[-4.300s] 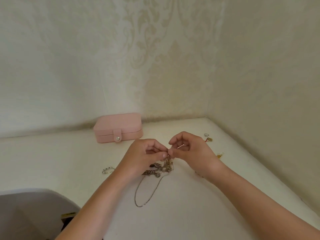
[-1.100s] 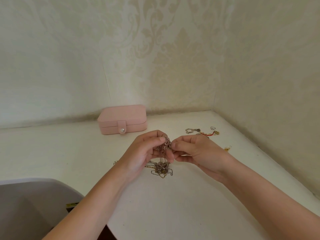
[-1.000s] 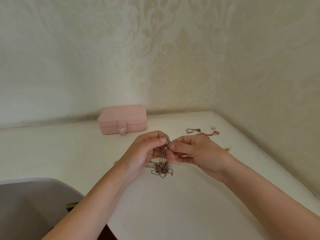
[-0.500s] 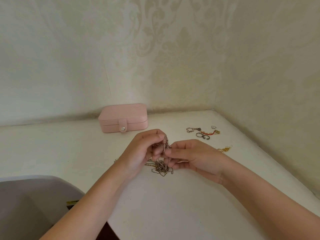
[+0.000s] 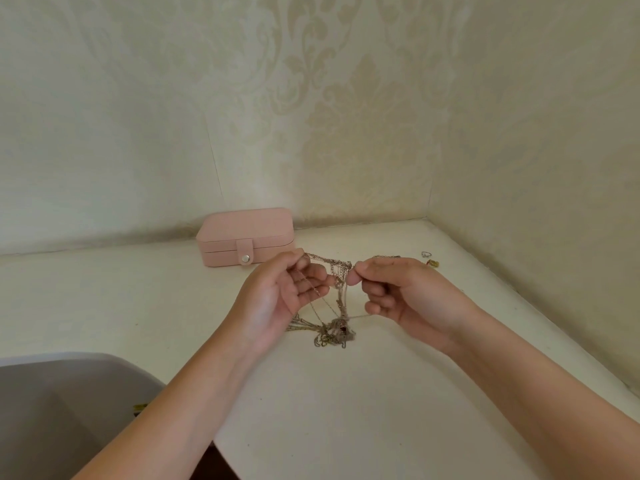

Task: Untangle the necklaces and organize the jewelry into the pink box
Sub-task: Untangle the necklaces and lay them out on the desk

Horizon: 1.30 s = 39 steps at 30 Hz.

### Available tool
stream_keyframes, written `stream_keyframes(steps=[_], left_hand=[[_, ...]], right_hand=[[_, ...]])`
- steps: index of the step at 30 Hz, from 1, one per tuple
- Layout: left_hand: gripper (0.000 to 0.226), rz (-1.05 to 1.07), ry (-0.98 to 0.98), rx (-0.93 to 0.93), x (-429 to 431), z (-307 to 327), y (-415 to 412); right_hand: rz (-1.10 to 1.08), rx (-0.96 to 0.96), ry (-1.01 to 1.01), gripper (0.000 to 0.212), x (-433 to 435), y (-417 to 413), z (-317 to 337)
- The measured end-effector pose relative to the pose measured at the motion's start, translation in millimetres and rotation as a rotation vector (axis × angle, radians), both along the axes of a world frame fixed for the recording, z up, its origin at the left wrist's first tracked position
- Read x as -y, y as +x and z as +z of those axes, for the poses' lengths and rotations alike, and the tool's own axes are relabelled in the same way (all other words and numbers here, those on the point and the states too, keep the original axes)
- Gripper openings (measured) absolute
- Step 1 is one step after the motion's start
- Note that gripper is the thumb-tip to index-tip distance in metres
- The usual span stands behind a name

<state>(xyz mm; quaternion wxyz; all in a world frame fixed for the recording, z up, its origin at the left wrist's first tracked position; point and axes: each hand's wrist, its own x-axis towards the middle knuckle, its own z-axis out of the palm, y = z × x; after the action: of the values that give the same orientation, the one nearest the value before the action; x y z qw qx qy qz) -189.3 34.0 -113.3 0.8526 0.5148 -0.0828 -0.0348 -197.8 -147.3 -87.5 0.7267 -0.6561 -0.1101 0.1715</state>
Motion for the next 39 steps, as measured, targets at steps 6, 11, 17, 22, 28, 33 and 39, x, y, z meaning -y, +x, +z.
stream_keyframes(steps=[6,11,17,22,28,33,39], left_hand=[[0.028,0.033,-0.02,-0.017,0,2,1],[0.015,-0.014,-0.017,0.03,-1,-3,3],[0.043,0.021,0.224,0.114,2,-4,-2],[0.042,0.037,0.274,0.153,5,-3,-4],[0.036,0.16,0.373,0.257,5,-5,0],[0.03,0.158,0.465,0.319,5,-13,3],[0.031,0.172,0.513,0.348,7,-13,2]], right_hand=[[-0.136,0.167,-0.276,0.009,0,0,-1],[-0.224,0.355,-0.383,0.006,-2,0,-3],[-0.293,0.537,-0.442,0.005,-6,-2,-8],[-0.304,0.622,-0.525,0.009,-9,-7,-7],[-0.244,0.435,-0.427,0.003,-7,-9,0],[-0.255,0.365,-0.388,0.009,-5,-9,3],[-0.294,0.448,-0.481,0.002,-7,-6,-3]])
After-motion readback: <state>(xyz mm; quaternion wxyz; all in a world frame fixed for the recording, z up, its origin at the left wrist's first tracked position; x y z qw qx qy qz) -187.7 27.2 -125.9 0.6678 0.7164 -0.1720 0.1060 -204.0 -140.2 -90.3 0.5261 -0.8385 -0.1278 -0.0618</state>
